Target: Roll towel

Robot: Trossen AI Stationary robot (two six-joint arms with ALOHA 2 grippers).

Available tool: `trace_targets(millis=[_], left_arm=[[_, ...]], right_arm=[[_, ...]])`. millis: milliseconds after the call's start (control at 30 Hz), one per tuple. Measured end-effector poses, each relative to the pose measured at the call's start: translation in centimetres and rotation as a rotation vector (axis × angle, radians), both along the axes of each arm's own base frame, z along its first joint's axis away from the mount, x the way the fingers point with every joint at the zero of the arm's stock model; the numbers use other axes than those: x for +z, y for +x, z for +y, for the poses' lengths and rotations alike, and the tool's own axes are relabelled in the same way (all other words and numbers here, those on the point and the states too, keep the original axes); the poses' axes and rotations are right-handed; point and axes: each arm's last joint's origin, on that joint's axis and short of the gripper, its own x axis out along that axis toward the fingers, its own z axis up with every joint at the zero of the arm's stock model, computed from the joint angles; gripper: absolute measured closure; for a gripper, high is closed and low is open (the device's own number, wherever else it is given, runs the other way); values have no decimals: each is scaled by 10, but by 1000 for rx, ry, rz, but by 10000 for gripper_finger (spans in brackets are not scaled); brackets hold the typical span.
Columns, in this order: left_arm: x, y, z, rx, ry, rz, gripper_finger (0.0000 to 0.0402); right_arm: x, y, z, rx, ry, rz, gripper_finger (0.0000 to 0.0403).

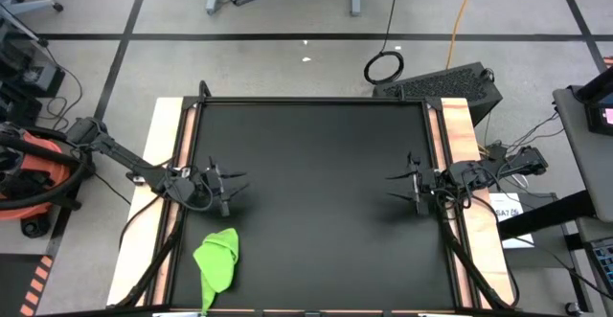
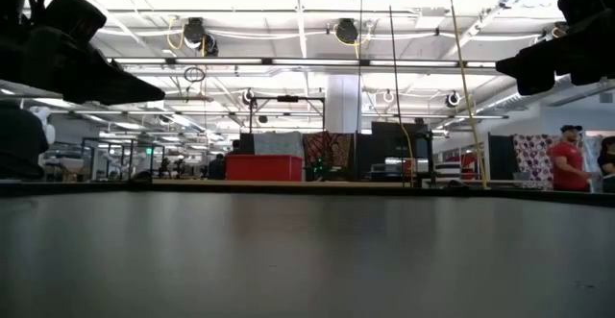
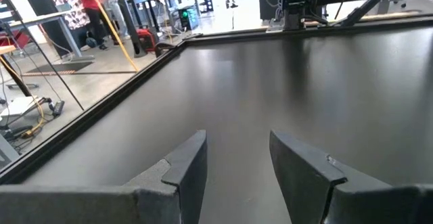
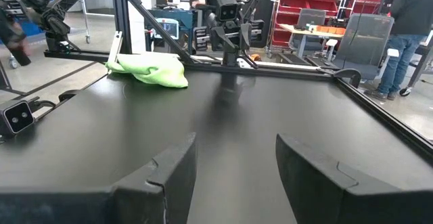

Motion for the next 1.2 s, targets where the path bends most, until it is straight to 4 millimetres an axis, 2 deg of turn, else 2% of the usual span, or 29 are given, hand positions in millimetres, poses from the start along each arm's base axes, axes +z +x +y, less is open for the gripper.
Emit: trace_targets(millis=[67, 167, 333, 500, 700, 767, 867, 967, 1100, 1200], left_arm=[[5, 1, -1, -15, -44, -41, 235], [23, 3, -1, -14, -111, -206, 235], [43, 1, 2, 35, -278, -419, 235], [75, 8, -3, -43, -301, -470, 235], [144, 19, -11, -112, -168, -175, 235], [164, 18, -10, -142, -188, -19, 235], [180, 17, -14, -219, -289, 203, 235], [179, 21, -27, -331, -432, 419, 235], [161, 31, -58, -483, -620, 684, 235], [146, 34, -83, -545, -663, 843, 235]], right_arm=[[0, 0, 0, 0, 0, 0, 211], [0, 0, 0, 0, 0, 0, 211], [0, 0, 0, 0, 0, 0, 211], [0, 0, 0, 0, 0, 0, 211], [0, 0, 0, 0, 0, 0, 211], [0, 0, 0, 0, 0, 1, 211], [0, 0, 0, 0, 0, 0, 211], [0, 0, 0, 0, 0, 0, 211], [0, 0, 0, 0, 0, 1, 211], [0, 0, 0, 0, 0, 1, 211]])
